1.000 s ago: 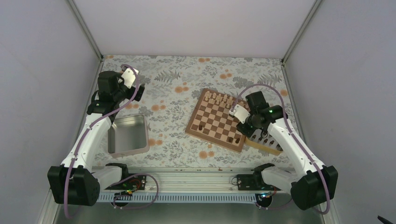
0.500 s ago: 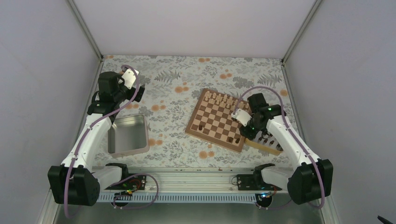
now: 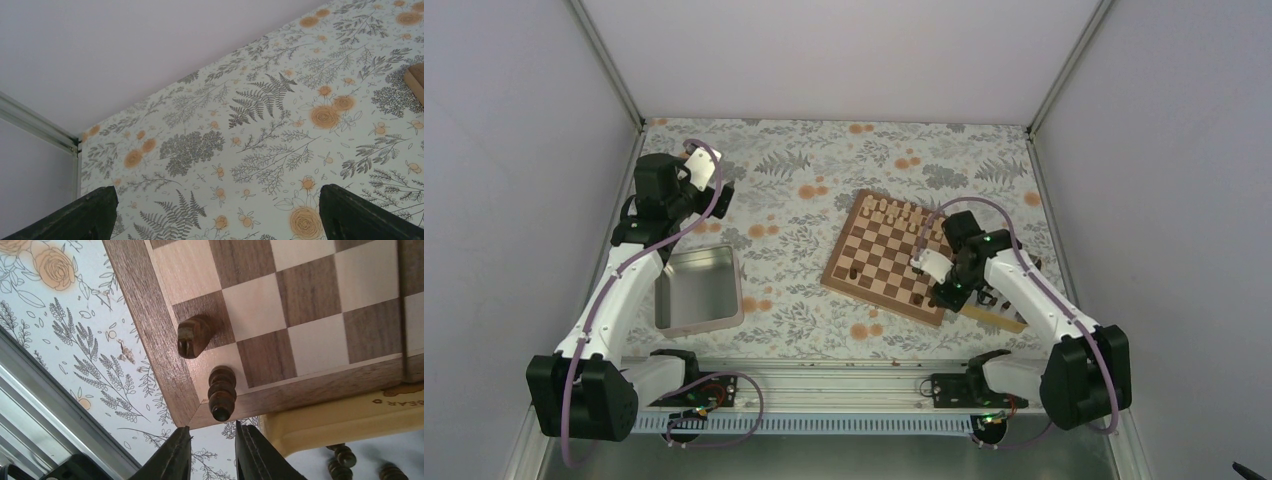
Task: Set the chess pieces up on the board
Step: Pick up the chess piece from the storage box.
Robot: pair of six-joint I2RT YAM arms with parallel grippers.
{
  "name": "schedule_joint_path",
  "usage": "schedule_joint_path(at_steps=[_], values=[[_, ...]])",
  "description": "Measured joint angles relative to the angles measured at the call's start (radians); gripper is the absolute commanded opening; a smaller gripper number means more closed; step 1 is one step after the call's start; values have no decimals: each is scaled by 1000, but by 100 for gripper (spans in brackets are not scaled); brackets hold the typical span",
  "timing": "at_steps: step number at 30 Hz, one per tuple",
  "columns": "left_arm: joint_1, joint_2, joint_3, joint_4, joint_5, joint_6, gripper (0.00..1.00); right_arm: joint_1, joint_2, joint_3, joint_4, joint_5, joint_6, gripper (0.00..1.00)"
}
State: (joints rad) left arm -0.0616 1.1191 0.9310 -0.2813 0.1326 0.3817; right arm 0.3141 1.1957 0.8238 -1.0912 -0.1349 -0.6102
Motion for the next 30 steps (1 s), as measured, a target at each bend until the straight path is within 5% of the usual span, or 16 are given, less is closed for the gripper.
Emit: schedule_joint_path(at_steps=[15, 30], values=[[0, 0, -2, 3, 0, 0, 100, 13, 44, -6, 45, 2, 2, 24], [0, 0, -2, 3, 0, 0, 100, 14, 61, -8, 75, 14, 10, 4]])
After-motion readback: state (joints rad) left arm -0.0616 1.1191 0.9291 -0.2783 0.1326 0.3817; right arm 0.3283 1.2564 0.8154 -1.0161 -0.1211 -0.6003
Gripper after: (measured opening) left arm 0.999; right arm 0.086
